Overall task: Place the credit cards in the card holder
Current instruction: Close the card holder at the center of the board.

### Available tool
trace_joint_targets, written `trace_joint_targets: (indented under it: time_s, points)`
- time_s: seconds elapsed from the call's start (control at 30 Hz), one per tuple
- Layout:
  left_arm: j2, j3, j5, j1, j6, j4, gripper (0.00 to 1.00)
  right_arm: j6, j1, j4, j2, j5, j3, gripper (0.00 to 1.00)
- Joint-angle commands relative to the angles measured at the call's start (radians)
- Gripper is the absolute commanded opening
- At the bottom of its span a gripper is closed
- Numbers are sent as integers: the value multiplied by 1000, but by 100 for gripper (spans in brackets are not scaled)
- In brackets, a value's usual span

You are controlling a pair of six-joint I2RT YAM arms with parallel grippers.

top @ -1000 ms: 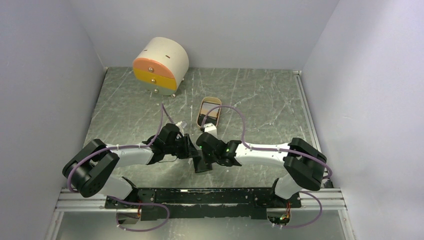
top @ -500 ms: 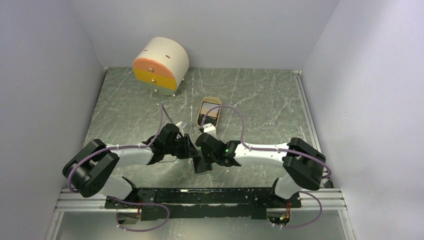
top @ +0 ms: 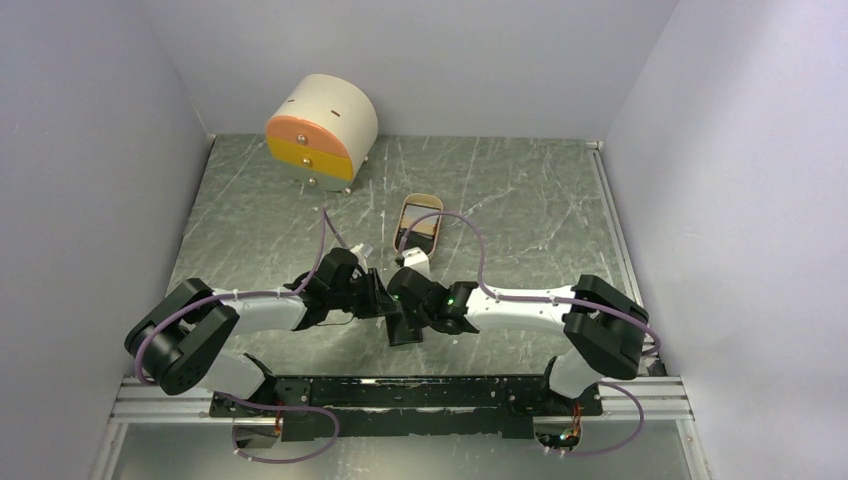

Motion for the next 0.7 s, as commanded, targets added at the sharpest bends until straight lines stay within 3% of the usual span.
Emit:
trace_joint_targets:
  time_s: [0.0, 0.67]
  points:
    - [14, -14, 35, -7, 2, -9, 30, -1, 25, -1, 33, -47, 32, 0]
    - [9, -23, 29, -8, -4, -2, 29, -41, 35, -92, 56, -26, 79, 0]
